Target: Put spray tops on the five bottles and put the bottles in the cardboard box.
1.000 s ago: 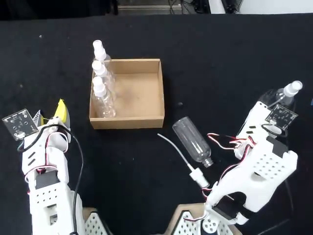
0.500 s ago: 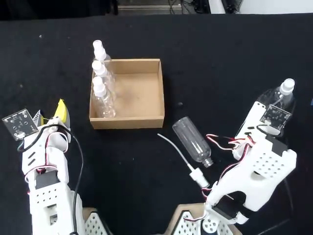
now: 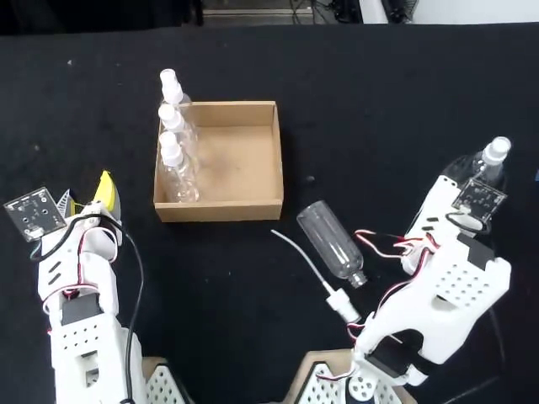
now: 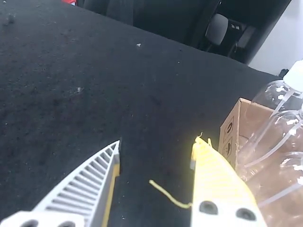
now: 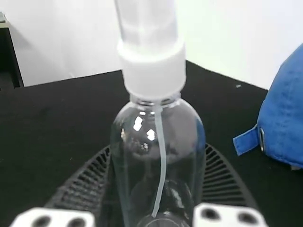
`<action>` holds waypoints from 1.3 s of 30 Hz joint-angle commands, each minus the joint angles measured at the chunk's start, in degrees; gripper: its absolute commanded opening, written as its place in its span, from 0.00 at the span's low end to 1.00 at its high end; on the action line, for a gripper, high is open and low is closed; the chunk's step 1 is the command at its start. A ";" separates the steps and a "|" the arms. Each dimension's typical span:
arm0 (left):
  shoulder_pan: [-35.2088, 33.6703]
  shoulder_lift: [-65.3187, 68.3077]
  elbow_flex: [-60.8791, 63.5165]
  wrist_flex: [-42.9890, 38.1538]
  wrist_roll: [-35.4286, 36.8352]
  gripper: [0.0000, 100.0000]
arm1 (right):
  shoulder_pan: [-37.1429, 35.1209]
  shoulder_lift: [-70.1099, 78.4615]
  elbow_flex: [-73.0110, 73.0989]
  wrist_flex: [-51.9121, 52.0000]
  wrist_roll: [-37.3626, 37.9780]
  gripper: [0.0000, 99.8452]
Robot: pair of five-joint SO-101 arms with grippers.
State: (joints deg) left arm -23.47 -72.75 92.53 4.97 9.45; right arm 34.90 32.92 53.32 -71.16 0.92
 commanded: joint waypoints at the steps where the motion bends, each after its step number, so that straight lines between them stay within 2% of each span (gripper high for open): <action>1: 0.04 -0.70 -0.48 -1.23 -0.18 0.22 | -0.62 -0.13 -1.19 1.67 -0.79 0.18; 6: 0.04 -0.70 -0.48 -1.23 -0.18 0.22 | -0.97 -0.13 -1.36 1.85 -0.35 0.19; 13: 0.04 -0.70 -0.48 -1.23 -0.18 0.22 | -1.14 -0.04 -1.27 1.76 -0.70 0.32; 25: 0.04 -0.70 -0.57 -1.23 -0.18 0.22 | -1.05 -0.57 -1.63 -3.25 -0.35 0.33; 30: 0.04 -0.70 -0.66 -1.23 -0.18 0.22 | -0.97 -6.99 0.13 -0.70 -0.53 0.33; 39: 0.04 -0.70 -0.57 -1.23 -0.18 0.22 | -0.97 -17.80 2.07 13.10 -0.70 0.33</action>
State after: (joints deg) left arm -23.47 -72.75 92.53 4.97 9.45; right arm 34.73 19.65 55.78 -61.05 0.57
